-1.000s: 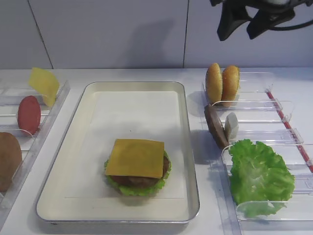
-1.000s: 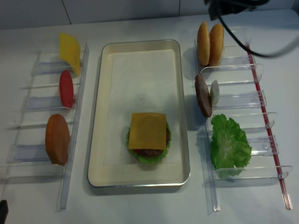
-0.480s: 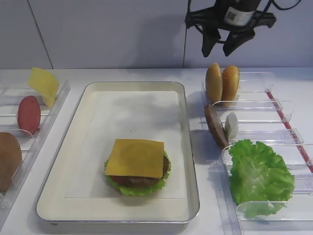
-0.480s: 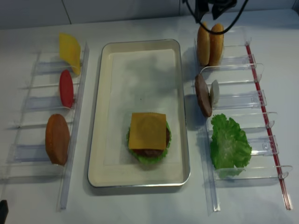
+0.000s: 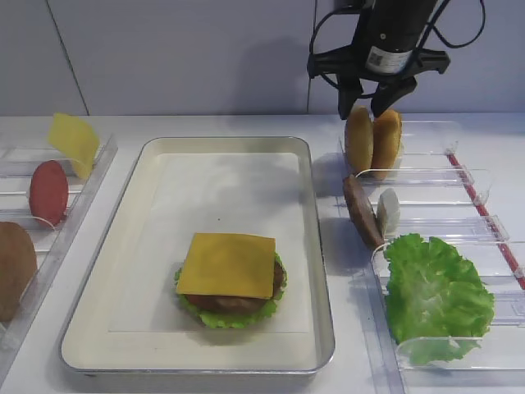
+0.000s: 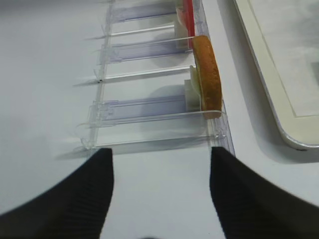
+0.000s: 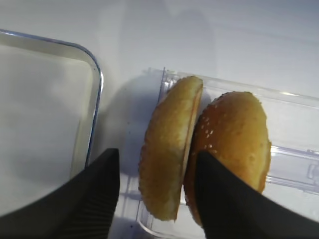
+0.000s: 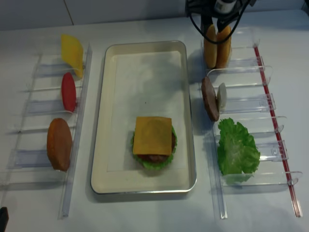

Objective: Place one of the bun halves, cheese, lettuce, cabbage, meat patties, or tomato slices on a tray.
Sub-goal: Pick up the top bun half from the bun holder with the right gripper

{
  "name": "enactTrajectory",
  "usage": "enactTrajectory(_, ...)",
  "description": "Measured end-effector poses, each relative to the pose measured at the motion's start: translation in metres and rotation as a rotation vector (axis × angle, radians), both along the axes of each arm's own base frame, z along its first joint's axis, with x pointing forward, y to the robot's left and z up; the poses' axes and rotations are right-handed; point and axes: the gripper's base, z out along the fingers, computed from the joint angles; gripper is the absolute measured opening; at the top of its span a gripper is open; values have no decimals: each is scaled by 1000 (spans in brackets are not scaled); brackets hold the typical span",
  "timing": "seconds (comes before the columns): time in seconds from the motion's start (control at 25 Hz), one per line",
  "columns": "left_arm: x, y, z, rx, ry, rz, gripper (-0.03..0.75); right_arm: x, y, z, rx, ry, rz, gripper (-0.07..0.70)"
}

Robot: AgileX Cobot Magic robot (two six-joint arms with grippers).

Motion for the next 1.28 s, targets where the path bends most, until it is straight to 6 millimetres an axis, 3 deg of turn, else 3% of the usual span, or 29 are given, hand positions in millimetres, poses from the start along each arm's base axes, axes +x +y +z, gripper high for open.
enactTrajectory(0.28, 0, 0, 0, 0, 0, 0, 414, 7, 2, -18, -7, 22, -3, 366)
enactTrajectory(0.56, 0, 0, 0, 0, 0, 0, 414, 8, 2, -18, -12, 11, -4, 260)
enactTrajectory(0.92, 0, 0, 0, 0, 0, 0, 414, 8, 1, -17, -14, 8, -6, 247)
enactTrajectory(1.08, 0, 0, 0, 0, 0, 0, 414, 7, 2, -7, -9, 22, -3, 246)
enactTrajectory(1.28, 0, 0, 0, 0, 0, 0, 414, 10, 3, 22, 14, -38, 2, 244)
